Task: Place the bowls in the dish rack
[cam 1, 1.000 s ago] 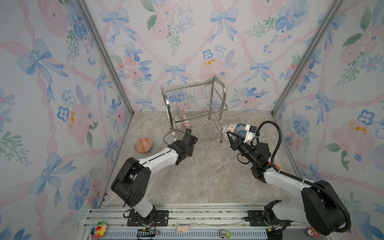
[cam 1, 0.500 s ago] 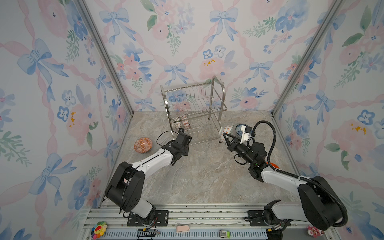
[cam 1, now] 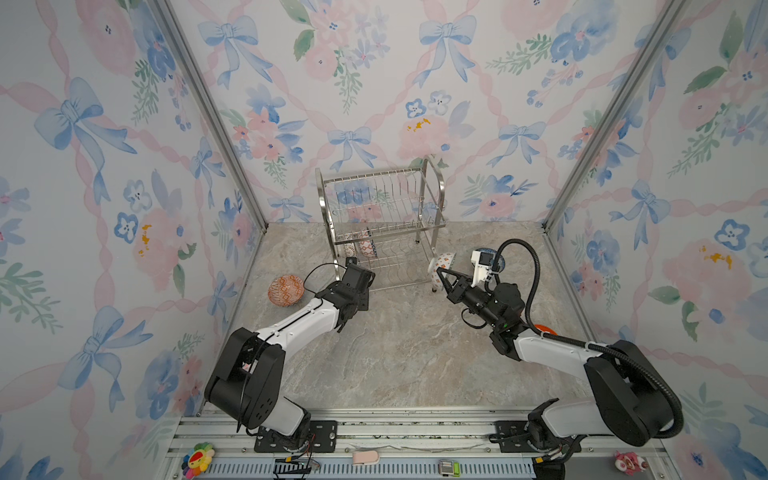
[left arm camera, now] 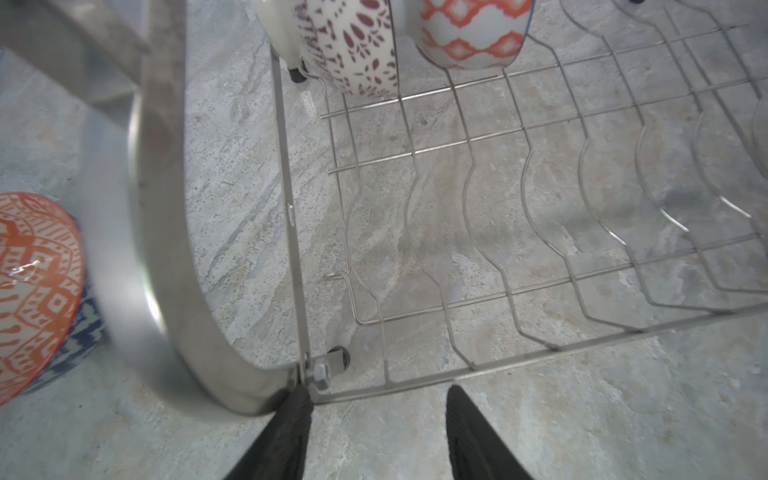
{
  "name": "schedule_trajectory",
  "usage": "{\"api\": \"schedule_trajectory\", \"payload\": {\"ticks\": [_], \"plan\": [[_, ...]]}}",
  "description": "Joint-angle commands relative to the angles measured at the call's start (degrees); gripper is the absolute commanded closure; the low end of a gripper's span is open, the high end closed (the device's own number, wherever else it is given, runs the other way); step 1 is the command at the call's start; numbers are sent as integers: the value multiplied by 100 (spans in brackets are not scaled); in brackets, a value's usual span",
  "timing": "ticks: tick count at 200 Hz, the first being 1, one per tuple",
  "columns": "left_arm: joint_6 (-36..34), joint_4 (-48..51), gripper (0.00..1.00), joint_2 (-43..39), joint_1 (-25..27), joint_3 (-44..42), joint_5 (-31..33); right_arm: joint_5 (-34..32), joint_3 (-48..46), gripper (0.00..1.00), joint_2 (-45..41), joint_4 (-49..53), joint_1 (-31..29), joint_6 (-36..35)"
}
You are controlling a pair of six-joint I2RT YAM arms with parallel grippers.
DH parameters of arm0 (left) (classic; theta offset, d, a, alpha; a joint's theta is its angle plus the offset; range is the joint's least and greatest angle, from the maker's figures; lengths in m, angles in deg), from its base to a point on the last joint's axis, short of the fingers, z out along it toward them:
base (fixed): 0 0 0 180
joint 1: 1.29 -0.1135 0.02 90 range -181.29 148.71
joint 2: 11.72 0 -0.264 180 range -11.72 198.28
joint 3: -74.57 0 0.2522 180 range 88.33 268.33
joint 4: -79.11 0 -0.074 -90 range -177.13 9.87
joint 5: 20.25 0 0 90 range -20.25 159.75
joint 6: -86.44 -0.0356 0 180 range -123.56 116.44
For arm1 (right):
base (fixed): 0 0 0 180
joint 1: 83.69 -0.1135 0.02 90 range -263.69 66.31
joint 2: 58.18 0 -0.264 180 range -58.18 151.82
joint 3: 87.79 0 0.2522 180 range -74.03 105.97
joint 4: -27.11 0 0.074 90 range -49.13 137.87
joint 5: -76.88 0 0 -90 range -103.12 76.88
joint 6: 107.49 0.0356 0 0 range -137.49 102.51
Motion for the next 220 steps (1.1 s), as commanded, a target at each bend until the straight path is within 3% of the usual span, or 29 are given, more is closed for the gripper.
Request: {"api": "schedule_trajectory", "payload": {"ticks": [1, 56, 120, 169, 220], "plan": [[136, 383, 46, -107, -176, -104, 171, 179, 350, 100, 140, -561, -231, 9], [238, 340, 40, -425, -203, -85, -84, 332, 867, 100, 834, -781, -811, -1], [426, 199, 2, -1373, -235, -251, -913, 341, 1589, 100, 2271, -1820, -896, 721], [946, -645, 2, -2201, -638, -951, -2192, 360, 2206, 100, 2835, -1701, -892, 752], [1319, -1366, 2, -2001, -694, -1228, -2753, 377, 2855, 100, 3233, -1361, -844, 642]]}}
